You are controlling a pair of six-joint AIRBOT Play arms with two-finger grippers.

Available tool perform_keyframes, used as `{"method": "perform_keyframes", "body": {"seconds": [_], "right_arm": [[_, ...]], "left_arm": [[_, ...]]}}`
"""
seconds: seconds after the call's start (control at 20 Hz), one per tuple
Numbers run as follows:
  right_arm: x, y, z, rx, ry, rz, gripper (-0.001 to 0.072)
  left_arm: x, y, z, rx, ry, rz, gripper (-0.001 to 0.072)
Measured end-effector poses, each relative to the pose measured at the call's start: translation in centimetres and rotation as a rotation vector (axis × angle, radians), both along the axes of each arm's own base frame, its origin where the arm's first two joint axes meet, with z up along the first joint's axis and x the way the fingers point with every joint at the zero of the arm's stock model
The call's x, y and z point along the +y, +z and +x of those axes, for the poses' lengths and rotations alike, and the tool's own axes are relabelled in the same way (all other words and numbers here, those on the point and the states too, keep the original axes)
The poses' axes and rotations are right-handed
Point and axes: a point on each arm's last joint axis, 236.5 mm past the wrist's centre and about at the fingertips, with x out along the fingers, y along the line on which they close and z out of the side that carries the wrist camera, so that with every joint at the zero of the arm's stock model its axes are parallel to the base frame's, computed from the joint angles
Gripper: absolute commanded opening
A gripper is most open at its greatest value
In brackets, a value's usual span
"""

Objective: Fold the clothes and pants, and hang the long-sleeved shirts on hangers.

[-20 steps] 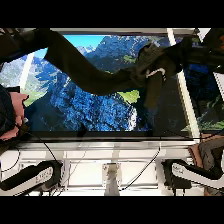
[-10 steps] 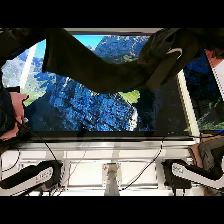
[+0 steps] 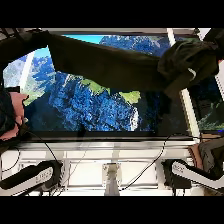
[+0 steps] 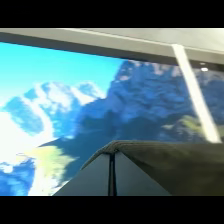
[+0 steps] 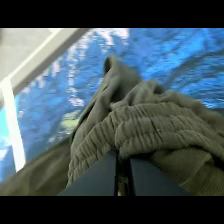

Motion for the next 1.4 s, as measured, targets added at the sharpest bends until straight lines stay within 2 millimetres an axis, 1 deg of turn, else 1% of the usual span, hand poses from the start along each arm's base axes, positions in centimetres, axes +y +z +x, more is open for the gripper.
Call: {"method": "perform_keyframes", "body": {"seconds": [0.15,0.2,0.3,0.35,0.45,0.55,0.6,0.7,0.85,1.0,1.1,1.2,1.25,1.3,1.35,1.4], "right_arm": [[-0.2,1.6,-1.9,-0.002,-0.009,-0.031,0.0032],[0.0,2.2,-2.6,-0.003,-0.009,-0.038,0.0032],[0.6,2.6,-4.2,0.018,0.003,-0.043,0.0032],[0.8,2.6,-4.9,0.037,0.012,-0.049,0.0032],[1.4,2.0,-5.9,0.08,0.038,-0.052,0.0032],[1.5,1.2,-6.0,0.114,0.054,-0.052,0.0032],[1.4,0.7,-5.7,0.126,0.057,-0.049,0.0032],[0.9,-0.8,-4.9,0.158,0.055,-0.043,0.0033],[-1.1,-4.0,-3.2,0.218,0.003,-0.039,0.0032],[-3.6,-7.3,-1.5,0.266,-0.083,-0.035,0.0032],[-5.2,-9.1,-0.2,0.274,-0.152,-0.02,0.0033],[-6.3,-10.8,1.0,0.272,-0.21,0.009,0.0036],[-6.7,-11.5,1.5,0.269,-0.233,0.02,0.0083],[-7.1,-12.0,2.1,0.26,-0.253,0.031,0.0253],[-7.6,-11.9,2.9,0.224,-0.267,0.029,0.0441],[-8.0,-11.7,3.6,0.195,-0.278,0.026,0.0458]], "left_arm": [[0.7,0.9,-0.6,-0.016,0.016,0.033,0.0003],[0.8,1.3,-0.9,-0.022,0.02,0.039,0.0003],[1.0,1.6,-1.5,-0.019,0.021,0.05,0.0003],[1.0,1.3,-1.8,0.0,0.019,0.059,0.0003],[1.3,-0.1,-2.2,0.054,0.023,0.081,0.0003],[2.4,-2.1,-1.9,0.118,0.058,0.112,0.0003],[3.1,-3.2,-1.5,0.146,0.082,0.13,0.0003],[4.3,-6.1,-0.6,0.214,0.126,0.155,0.0003],[5.1,-11.2,1.2,0.312,0.167,0.162,0.0003],[5.3,-15.5,3.2,0.365,0.205,0.131,0.0004],[5.3,-17.6,4.4,0.376,0.218,0.114,0.0005],[5.2,-19.2,5.4,0.375,0.222,0.101,0.0006],[5.1,-19.7,5.9,0.369,0.222,0.096,0.0008],[5.0,-20.2,6.4,0.362,0.224,0.089,0.0022],[5.1,-20.5,6.7,0.356,0.226,0.085,0.0026],[5.4,-20.7,7.1,0.342,0.23,0.081,0.0204]]}}
